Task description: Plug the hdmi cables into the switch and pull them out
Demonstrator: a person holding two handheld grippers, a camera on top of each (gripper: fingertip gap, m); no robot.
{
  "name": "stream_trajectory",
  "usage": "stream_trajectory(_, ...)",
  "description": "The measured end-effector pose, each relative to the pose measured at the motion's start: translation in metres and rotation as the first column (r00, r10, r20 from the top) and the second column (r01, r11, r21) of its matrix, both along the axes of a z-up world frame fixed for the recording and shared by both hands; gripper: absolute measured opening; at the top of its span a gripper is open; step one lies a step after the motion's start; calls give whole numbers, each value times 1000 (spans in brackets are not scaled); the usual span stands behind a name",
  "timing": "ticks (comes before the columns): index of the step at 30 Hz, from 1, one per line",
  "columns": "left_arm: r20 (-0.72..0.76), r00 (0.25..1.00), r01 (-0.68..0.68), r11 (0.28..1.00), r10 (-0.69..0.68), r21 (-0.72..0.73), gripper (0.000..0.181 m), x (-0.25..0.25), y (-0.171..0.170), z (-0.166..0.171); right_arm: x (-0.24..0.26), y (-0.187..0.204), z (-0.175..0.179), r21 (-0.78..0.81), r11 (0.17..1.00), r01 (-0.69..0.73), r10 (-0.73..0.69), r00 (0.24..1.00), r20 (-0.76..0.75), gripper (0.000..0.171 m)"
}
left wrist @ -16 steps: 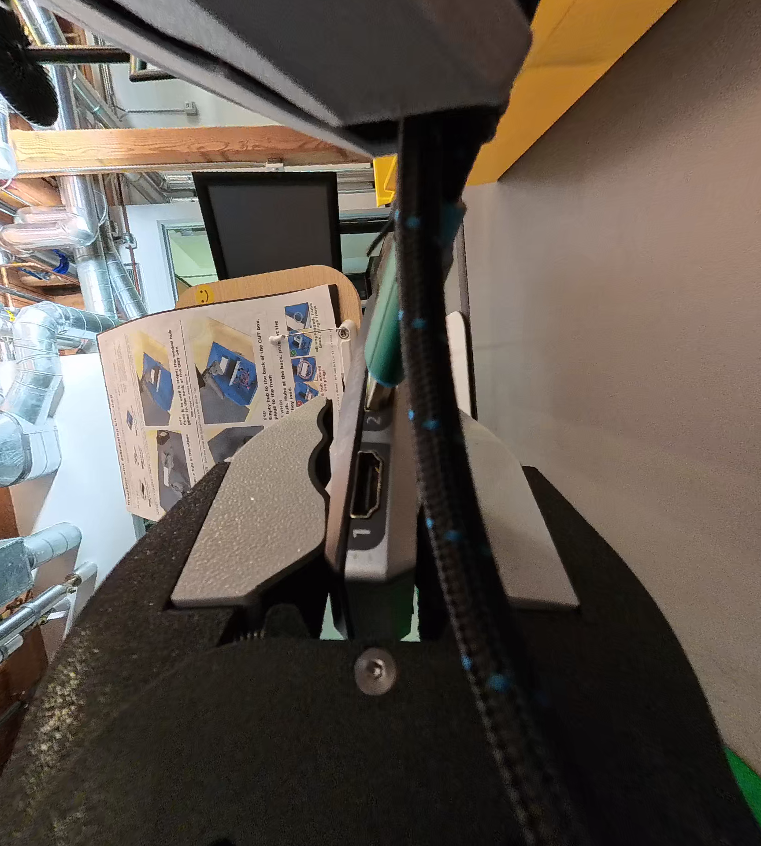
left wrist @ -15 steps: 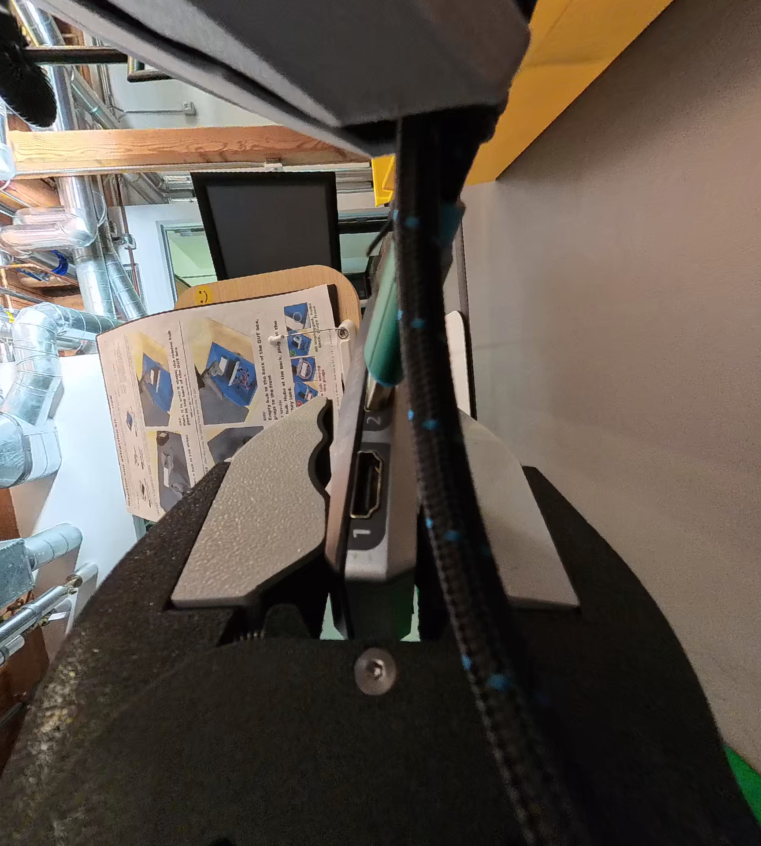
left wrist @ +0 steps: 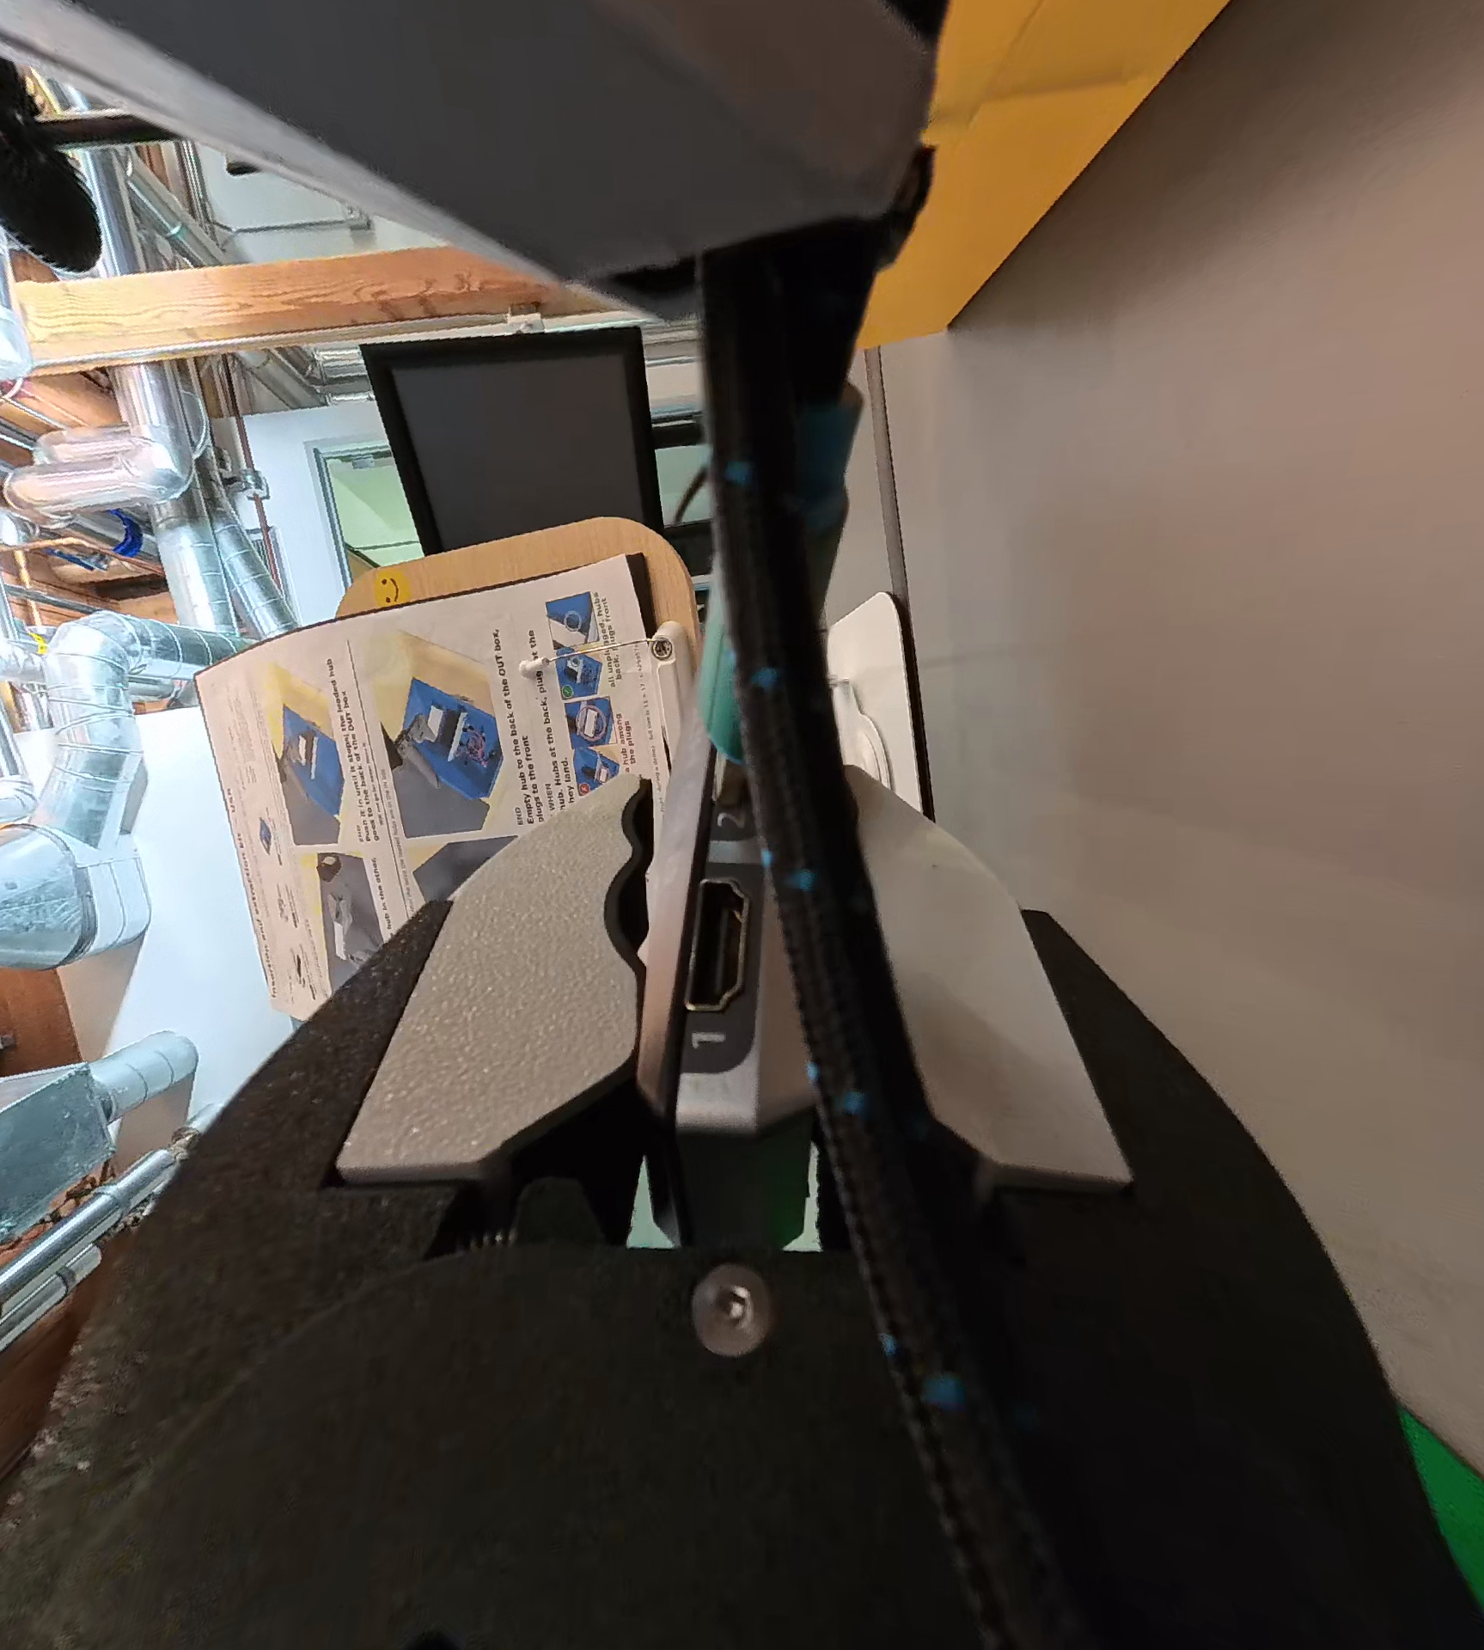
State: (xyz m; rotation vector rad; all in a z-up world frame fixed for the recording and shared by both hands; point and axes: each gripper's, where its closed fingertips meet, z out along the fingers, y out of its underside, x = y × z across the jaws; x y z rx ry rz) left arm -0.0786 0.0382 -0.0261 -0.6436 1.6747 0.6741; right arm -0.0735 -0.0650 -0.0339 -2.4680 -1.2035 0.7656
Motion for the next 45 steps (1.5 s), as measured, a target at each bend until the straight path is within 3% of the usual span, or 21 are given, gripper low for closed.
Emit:
stream_trajectory(10,7,1000,-7,1000,7,13,37,1,0,2,3,1,-4,-82,997,-1,-5,998,-67,13)
stream_trajectory(29,-19,999,27,999,-26,28,36,1,-6,1,-4,-5,3,-64,997,-31,26,997,-72,12)
stream_trajectory(45,21,999,28,998,-30,52,36,4,-8,7,-3,-9,-1,-196,975,-105,61,975,-215,13)
